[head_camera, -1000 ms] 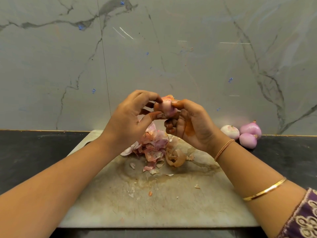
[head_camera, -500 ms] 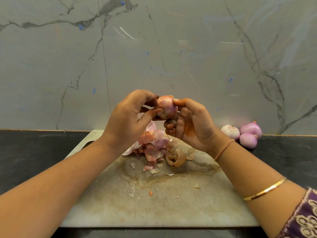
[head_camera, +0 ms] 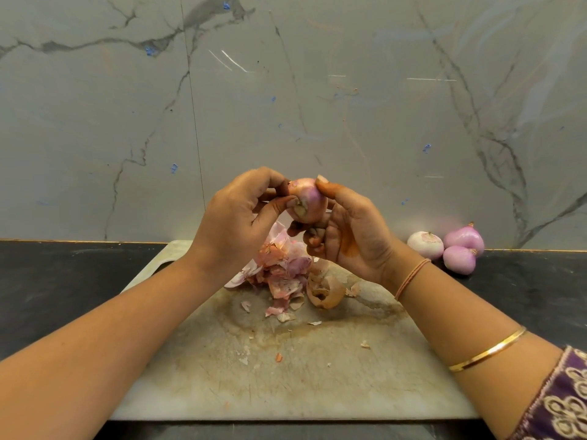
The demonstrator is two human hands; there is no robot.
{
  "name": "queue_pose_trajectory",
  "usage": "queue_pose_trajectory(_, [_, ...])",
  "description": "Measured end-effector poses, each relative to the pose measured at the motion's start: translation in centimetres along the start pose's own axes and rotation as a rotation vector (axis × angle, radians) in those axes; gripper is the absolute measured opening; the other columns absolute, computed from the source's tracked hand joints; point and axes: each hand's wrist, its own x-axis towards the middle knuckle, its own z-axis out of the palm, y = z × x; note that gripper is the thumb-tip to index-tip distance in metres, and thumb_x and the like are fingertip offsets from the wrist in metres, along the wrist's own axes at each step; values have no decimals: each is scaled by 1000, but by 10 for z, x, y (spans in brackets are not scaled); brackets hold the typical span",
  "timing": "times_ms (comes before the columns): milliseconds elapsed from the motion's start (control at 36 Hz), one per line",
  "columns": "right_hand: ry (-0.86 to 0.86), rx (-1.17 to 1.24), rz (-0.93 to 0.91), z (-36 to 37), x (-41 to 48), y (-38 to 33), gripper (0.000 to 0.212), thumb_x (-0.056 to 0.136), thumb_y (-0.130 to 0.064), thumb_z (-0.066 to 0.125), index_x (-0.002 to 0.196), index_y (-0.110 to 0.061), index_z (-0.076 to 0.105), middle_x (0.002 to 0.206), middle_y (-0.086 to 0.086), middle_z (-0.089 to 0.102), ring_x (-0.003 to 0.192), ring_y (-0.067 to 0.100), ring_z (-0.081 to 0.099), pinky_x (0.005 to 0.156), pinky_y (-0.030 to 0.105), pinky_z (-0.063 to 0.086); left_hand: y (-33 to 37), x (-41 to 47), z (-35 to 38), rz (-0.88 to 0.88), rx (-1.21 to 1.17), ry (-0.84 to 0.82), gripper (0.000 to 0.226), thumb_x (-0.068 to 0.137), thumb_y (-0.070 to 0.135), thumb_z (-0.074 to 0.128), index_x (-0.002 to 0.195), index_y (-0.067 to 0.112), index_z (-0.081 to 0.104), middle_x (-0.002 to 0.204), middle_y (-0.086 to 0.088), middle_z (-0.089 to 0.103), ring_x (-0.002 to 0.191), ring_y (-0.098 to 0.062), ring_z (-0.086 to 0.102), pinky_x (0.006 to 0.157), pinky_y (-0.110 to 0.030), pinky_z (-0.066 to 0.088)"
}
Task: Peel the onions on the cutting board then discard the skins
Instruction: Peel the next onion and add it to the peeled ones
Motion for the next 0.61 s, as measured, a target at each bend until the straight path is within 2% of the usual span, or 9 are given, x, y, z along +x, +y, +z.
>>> queue_pose_trajectory(56, [14,-27,-7,0,0,0,51,96,-52,39,101,-9,65,70,11,63,53,12,45,53,21,40,2,1,0,-45,-46,-5,9,88,23,57,96,23,54,90,5,64,82,-7,64,69,-23,55])
queue_pose_trajectory(111, [43,-55,-5,0,0,0,52,96,-55,39,98,-10,66,67,9,62,54,12,45,54,21,40,5,1,-1,-106,-116,-29,17,87,28,57,101,34,50,95,14,62,83,-5,66,68,-18,54])
queue_pose_trajectory(167, [66,-94,-5,0,1,1,54,95,-56,41,94,-10,67,66,7,60,58,14,44,55,22,38,8,0,0,-173,-177,-62,28,85,32,58,110,39,50,99,14,62,84,-4,66,68,-14,53])
queue_pose_trajectory(250, [84,-182,-17,0,0,3,52,95,-56,40,97,-12,67,66,7,58,57,13,44,53,23,37,9,0,1,-233,-187,-84,27,82,33,65,108,31,60,100,8,63,84,-4,66,68,-14,52])
queue_pose_trajectory(333, [82,-256,-52,3,0,3,47,96,-54,40,97,-14,66,68,6,54,54,11,45,48,20,34,8,1,1,-309,-261,-73,14,84,19,71,94,24,65,92,2,68,79,-7,67,67,-16,52])
queue_pose_trajectory(417, [104,-341,-94,3,1,2,50,97,-51,40,102,-8,65,64,1,56,51,10,48,43,17,36,8,2,-2,-356,-341,-91,13,83,11,71,88,22,67,84,0,71,77,-12,69,68,-21,55])
queue_pose_trajectory(500, [116,-416,-103,1,1,2,56,97,-53,38,112,-5,64,61,1,54,49,9,47,43,18,34,6,3,-4,-396,-431,-105,12,79,10,74,84,19,69,79,0,72,77,-15,70,72,-26,58])
queue_pose_trajectory(611, [115,-422,-105,-1,1,2,57,97,-53,39,117,-5,64,63,1,53,50,9,46,43,18,32,7,3,-4,-455,-548,-104,11,73,11,73,83,16,69,77,0,73,76,-13,69,71,-22,56])
